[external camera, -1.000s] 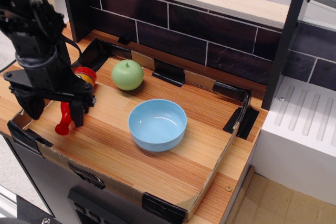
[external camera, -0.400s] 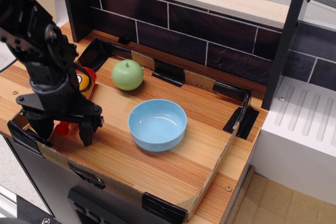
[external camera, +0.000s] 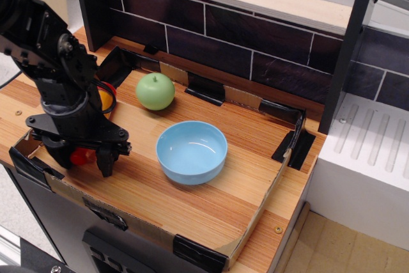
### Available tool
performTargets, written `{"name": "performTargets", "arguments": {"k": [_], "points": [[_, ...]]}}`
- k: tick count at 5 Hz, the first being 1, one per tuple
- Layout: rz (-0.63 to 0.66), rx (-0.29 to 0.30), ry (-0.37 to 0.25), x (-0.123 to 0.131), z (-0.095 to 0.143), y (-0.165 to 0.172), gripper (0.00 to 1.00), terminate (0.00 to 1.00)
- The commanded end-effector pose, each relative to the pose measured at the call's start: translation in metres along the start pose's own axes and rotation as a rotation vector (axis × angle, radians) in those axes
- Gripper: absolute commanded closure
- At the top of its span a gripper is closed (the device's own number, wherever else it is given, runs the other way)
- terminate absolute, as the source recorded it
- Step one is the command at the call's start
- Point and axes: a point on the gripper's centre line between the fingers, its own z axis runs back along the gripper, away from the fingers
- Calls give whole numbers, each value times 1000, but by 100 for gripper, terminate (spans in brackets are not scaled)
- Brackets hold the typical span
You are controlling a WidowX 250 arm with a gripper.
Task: Upright hot sauce bottle
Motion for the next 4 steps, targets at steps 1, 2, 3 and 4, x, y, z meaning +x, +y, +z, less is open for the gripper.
{"name": "performTargets", "arguments": {"k": [1,2,3,4], "points": [[9,-16,13,4,11,4,100,0],[27,-21,39,4,24,5,100,0],[53,-8,146,3,39,4,100,0],[65,13,294,0,55,2,100,0]]}}
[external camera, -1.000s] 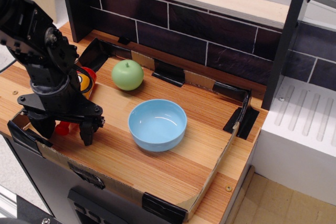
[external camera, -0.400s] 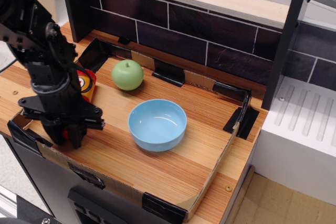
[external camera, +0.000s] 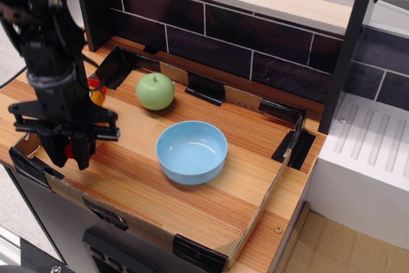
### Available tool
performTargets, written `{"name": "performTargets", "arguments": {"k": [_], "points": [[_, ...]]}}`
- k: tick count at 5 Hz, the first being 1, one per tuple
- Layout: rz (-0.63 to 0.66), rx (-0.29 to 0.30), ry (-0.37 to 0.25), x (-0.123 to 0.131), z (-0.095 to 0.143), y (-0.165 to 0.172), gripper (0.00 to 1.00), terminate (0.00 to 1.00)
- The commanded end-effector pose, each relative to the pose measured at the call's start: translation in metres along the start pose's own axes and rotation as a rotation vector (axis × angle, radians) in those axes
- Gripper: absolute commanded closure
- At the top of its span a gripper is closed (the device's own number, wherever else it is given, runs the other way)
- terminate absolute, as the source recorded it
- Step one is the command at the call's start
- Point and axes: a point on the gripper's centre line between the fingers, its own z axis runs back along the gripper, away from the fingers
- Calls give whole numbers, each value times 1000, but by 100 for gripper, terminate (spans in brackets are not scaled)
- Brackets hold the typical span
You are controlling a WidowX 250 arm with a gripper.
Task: Upright hot sauce bottle
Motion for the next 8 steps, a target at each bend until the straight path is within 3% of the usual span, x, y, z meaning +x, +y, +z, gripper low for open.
{"name": "performTargets", "arguments": {"k": [1,2,4,5,6,8], "points": [[-30,16,250,-14,44,-8,100,0],[-35,-29,411,-21,59,-16,100,0],[29,-86,701,-23,63,-21,100,0],[54,-120,813,-28,66,-22,100,0],[122,-208,1001,-25,77,-29,100,0],[92,-304,1065,-24,73,-33,100,0]]}}
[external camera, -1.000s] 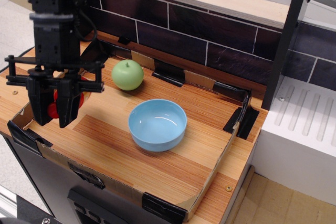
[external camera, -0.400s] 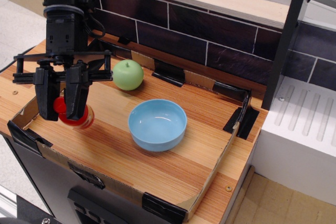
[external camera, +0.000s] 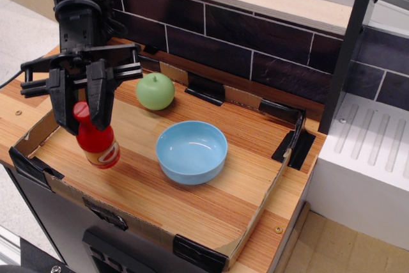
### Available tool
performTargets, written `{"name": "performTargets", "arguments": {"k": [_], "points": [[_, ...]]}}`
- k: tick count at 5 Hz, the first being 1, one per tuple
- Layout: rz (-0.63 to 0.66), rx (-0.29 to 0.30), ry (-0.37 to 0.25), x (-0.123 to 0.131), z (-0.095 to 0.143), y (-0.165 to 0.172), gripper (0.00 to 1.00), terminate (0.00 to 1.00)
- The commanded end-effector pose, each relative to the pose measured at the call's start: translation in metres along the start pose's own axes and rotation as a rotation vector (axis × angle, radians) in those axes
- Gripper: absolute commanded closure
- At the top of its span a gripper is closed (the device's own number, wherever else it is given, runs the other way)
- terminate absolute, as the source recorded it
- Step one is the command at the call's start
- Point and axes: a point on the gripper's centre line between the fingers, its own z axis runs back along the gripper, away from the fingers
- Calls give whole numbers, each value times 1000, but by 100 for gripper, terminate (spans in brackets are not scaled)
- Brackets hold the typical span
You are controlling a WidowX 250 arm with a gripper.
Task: Upright hot sauce bottle
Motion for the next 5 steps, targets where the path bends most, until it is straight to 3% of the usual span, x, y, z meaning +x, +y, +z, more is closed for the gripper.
{"name": "performTargets", "arguments": {"k": [1,3,5], "points": [[-85,-72,48,6,3,-6,100,0],[-133,-125,189,1,-7,-13,100,0],[-128,-129,211,5,-6,-12,100,0]]}}
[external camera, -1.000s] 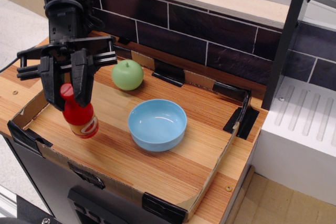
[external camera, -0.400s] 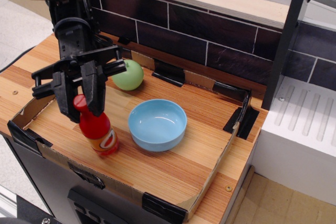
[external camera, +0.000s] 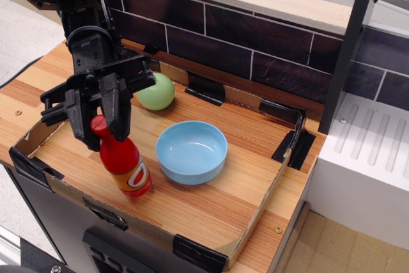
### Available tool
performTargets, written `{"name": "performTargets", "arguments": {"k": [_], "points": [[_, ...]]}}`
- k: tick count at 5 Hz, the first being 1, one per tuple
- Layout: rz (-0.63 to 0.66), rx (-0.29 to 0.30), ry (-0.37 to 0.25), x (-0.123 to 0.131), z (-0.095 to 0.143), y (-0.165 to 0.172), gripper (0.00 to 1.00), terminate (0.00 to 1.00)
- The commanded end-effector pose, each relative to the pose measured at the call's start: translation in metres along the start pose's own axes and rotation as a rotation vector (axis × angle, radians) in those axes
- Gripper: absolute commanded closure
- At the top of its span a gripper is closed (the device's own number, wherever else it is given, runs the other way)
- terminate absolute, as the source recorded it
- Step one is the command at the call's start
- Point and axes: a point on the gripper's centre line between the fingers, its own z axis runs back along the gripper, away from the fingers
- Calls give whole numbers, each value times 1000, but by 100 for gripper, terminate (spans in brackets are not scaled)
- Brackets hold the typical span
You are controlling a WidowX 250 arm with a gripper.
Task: Upright hot sauce bottle
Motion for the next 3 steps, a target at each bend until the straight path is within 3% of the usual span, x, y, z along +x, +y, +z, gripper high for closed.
{"name": "performTargets", "arguments": {"k": [1,3], "points": [[48,17,7,10,10,4,0,0],[2,11,-8,-4,15,-1,0,0]]}}
